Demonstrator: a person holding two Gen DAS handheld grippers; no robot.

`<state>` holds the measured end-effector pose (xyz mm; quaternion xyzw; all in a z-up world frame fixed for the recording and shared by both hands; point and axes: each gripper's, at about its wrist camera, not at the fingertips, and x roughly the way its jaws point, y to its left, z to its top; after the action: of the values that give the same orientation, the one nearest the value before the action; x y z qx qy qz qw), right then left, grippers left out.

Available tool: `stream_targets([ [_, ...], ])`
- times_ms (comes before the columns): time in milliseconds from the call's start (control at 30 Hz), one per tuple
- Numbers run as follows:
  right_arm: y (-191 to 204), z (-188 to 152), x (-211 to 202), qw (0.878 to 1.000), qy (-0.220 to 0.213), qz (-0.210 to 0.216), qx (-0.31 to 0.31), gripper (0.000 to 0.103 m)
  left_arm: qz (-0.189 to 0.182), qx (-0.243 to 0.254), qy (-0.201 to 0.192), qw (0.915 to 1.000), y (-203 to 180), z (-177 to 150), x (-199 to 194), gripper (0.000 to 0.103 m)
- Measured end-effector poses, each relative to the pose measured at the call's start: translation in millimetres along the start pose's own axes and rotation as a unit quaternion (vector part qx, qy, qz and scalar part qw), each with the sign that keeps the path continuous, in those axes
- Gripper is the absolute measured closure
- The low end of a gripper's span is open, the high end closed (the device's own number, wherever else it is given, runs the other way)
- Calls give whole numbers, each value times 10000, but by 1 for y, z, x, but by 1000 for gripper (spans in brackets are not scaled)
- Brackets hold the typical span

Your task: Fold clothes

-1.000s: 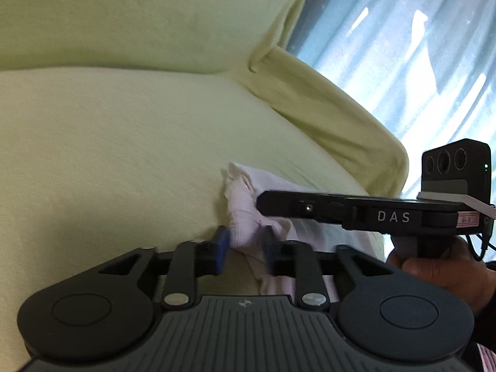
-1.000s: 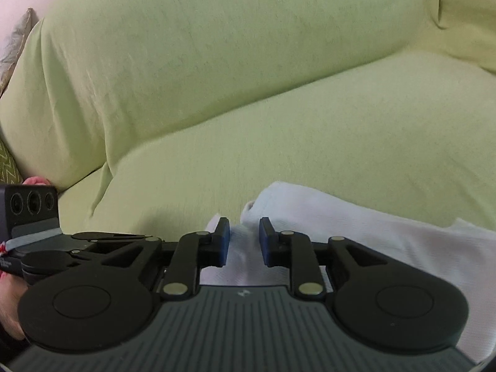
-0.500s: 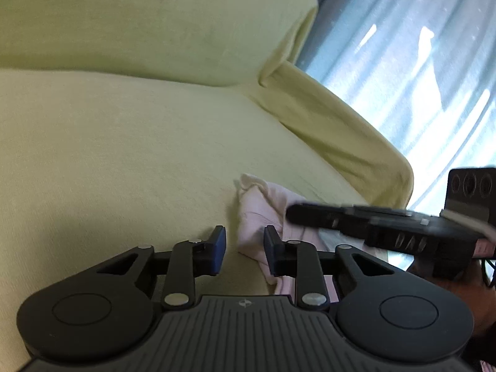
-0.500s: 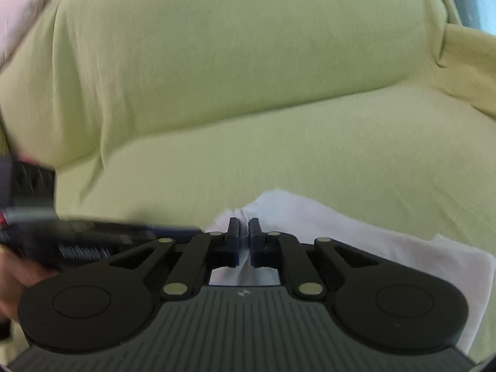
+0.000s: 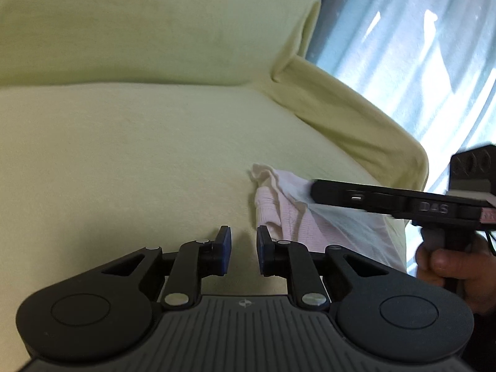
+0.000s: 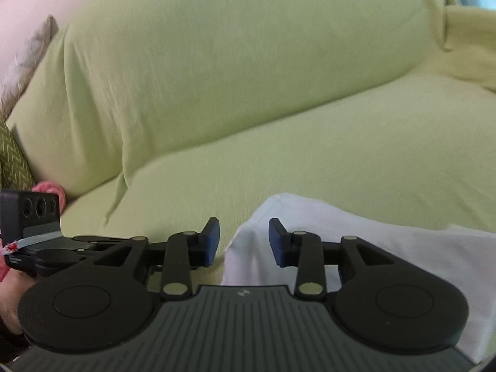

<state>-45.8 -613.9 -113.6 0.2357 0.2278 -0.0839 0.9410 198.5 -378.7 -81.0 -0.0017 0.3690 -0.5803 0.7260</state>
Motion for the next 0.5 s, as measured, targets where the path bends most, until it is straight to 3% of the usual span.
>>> stream_targets([
  [133, -20, -21, -46, 9969, -271, -530, 505, 71, -454, 129, -142, 9988, -25, 4, -2, 86],
  [267, -46, -48, -72, 9888, -205, -994, 1094, 70, -659, 525, 73, 9964, -57, 8, 29, 85],
  [333, -52, -57, -77, 9895, -168, -1046, 979, 72, -367, 860, 264, 9953, -69, 5, 45, 85],
  [400, -56, -60, -83, 9890, -167, -1164, 895, 72, 213, 1195, 407, 9918, -69, 1, 47, 86],
  [500, -63, -63, -91, 9883, -135, -1243, 876, 72, 499, 969, 441, 9931, -54, 2, 37, 89],
])
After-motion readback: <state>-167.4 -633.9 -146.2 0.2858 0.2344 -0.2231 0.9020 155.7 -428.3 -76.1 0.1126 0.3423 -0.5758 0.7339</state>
